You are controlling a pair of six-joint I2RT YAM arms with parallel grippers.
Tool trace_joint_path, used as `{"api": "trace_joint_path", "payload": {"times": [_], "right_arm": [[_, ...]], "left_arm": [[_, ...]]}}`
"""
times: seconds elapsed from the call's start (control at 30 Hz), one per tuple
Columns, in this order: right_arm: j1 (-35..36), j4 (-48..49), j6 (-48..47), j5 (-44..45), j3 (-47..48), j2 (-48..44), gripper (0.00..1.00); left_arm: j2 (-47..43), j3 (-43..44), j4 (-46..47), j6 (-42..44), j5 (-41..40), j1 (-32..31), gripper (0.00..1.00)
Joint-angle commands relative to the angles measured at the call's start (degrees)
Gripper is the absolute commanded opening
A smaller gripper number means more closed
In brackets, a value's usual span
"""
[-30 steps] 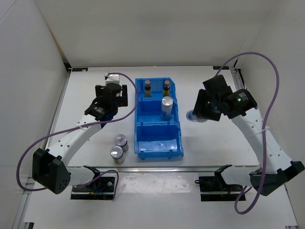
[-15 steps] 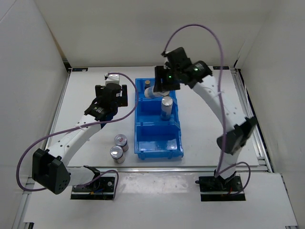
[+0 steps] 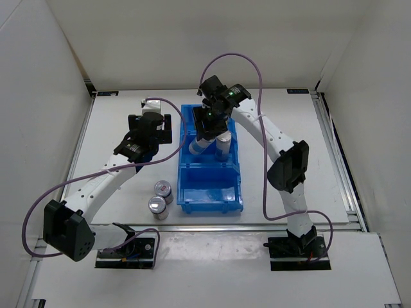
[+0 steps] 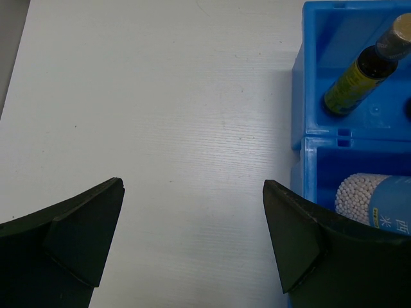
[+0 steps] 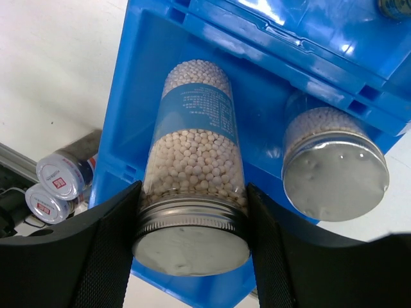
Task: Organize the condiment bottles
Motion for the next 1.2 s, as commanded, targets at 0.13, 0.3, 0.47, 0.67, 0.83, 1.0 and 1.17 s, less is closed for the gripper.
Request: {"api": "trace_joint_path", "payload": {"times": [0.13,0.3,0.47,0.67,0.83,1.0,1.17], "right_arm": [[-0.1,-1.9,-0.9,-0.3,5.0,-1.5,0.02],[-0.6,-5.3,-1.6,-0.3,10.4,4.2,0.03],[-1.8,-7.0,-1.6,-0.9,12.5,7.3,0.06],[-1.8,-7.9,-1.0,1.2,11.7,9.5,0.06],[-1.8,-6.9,-1.0,2.5,10.5,9.5,0.16],[-1.8,-5.2,-1.6,1.1,9.9,9.5,0.34],[-1.8,-3.3,-1.6,0.3,9.9,8.9,0.60]], "left_arm": [[-1.5,1.5,-0.2,-1.2,-0.2,-0.1,1.00],[-1.5,1.5,-0.2,-1.2,-0.2,-0.1,1.00],[-1.5,1.5,-0.2,-1.2,-0.2,-0.1,1.00],[-0.9,1.5,-0.2,-1.2,-0.2,-0.1,1.00],[-0.9,1.5,-0.2,-1.2,0.3,-0.1,1.00],[-0.9,1.5,-0.2,-1.2,0.3,-0.1,1.00],[-0.9,1.5,-0.2,-1.2,0.3,-0.1,1.00]]}}
